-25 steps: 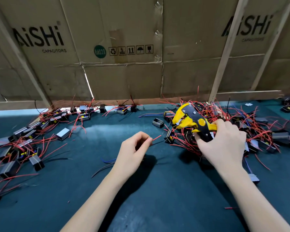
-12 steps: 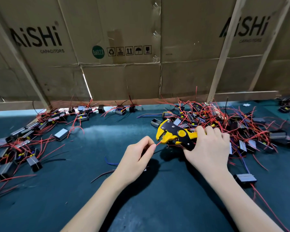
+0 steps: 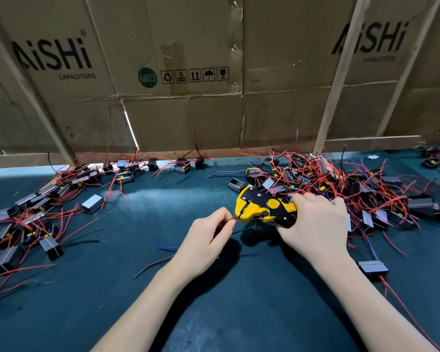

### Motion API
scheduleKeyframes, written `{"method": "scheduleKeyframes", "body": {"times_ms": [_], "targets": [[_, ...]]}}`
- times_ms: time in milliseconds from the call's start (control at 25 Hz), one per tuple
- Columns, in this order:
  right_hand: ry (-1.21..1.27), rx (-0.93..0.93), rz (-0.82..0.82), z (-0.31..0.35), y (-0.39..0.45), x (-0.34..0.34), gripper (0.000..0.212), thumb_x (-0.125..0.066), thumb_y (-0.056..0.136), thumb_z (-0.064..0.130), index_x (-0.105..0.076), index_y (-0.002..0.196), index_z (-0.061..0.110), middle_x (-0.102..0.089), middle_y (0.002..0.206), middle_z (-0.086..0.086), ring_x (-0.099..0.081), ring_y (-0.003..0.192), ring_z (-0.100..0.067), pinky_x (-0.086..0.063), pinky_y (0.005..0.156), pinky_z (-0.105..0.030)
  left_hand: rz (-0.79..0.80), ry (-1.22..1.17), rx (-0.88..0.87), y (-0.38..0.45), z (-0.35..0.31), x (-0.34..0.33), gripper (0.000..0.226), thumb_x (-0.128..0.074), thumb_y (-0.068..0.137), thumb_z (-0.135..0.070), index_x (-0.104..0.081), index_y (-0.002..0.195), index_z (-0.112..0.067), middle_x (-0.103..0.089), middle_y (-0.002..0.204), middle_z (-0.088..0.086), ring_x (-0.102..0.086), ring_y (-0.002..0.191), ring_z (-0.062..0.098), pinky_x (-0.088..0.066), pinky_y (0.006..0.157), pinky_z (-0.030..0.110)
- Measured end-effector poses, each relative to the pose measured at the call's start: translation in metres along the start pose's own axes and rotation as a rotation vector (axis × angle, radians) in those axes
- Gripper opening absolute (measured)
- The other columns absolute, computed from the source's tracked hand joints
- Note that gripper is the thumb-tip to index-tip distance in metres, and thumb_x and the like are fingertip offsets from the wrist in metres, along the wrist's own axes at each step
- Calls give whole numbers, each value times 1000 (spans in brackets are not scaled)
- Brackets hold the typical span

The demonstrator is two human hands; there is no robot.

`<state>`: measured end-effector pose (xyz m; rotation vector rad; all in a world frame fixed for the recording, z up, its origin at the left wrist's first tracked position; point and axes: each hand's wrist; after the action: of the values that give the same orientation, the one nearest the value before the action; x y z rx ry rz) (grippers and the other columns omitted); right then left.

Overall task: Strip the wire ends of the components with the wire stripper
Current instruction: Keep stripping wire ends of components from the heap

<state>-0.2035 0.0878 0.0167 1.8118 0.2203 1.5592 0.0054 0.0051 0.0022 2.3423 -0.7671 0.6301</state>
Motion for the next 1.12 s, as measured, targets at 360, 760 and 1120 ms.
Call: {"method": "scheduleKeyframes", "body": {"times_ms": [360,760,1120], "targets": [[4,-22,163,-1,2,2,49,-64,68,68,-54,61,21,-58,61,2,-62,68,-27,-27,57,-29,16,-16,4,0,-3,1,22,-50,102,-24,-47,80,-25,-40,61,-10,-32,57,7,-29,56,18],[24,-105,1,-13,2,-11,53,-78,62,55,-64,84,9,-64,80,-8,-61,79,-32,-35,73,-39,-33,-181,102,5,-2,9,36,-54,100,-28,-50,65,-21,-43,57,-15,-33,55,4,-29,55,15],[34,-119,28,-9,0,-15,51,-75,64,57,-63,81,11,-64,79,-7,-62,80,-31,-34,73,-38,-102,-495,173,8,-1,10,33,-59,89,-38,-58,63,-18,-43,60,-4,-36,56,8,-32,55,13]]}}
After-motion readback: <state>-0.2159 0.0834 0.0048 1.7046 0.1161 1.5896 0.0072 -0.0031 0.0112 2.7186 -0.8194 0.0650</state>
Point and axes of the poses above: each hand's wrist, its own y-axis towards the middle knuckle, its own x-axis out of the back of the hand, z = x × y
